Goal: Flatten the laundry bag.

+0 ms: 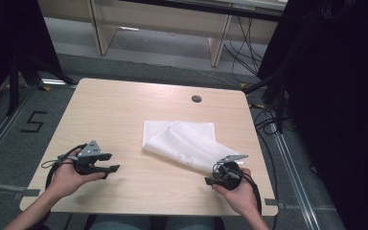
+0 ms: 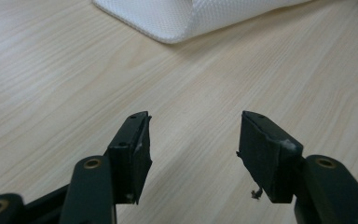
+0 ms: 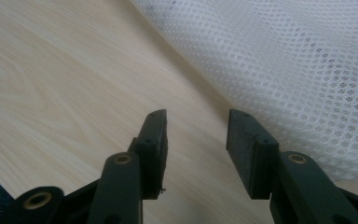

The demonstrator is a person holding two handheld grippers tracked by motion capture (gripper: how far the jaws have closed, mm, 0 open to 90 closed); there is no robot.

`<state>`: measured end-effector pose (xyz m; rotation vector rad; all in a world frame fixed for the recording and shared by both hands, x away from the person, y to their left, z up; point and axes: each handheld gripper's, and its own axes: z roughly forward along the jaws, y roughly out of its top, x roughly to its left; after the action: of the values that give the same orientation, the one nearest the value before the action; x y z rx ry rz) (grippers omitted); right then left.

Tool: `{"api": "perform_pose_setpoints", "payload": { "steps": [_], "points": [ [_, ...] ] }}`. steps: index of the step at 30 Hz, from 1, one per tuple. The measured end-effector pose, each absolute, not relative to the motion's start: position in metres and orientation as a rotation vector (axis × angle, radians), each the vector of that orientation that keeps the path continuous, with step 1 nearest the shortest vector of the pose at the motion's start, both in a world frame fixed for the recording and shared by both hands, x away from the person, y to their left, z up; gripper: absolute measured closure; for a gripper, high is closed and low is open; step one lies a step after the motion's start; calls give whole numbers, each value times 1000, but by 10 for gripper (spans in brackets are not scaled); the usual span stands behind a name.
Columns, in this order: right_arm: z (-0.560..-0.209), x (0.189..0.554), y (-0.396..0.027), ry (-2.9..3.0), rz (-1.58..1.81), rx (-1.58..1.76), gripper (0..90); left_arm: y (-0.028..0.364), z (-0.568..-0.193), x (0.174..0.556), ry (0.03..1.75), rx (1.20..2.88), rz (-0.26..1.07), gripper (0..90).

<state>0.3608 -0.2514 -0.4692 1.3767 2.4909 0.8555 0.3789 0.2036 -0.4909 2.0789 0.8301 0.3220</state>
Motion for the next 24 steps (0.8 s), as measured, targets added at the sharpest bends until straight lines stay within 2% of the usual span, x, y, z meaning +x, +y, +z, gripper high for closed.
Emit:
{"api": "perform_pose_setpoints", "payload": {
  "steps": [14, 18, 24],
  "points": [
    [-461, 374, -255, 2414, 840, 1398, 606, 190, -490, 377, 779, 2093, 317, 434],
    [-451, 387, -247, 2415, 810, 1351, 561, 193, -490, 373, 745, 2122, 325, 433],
    [-458, 407, -233, 2447, 802, 1344, 489, 191, -488, 374, 761, 2102, 298, 431]
  ]
}}
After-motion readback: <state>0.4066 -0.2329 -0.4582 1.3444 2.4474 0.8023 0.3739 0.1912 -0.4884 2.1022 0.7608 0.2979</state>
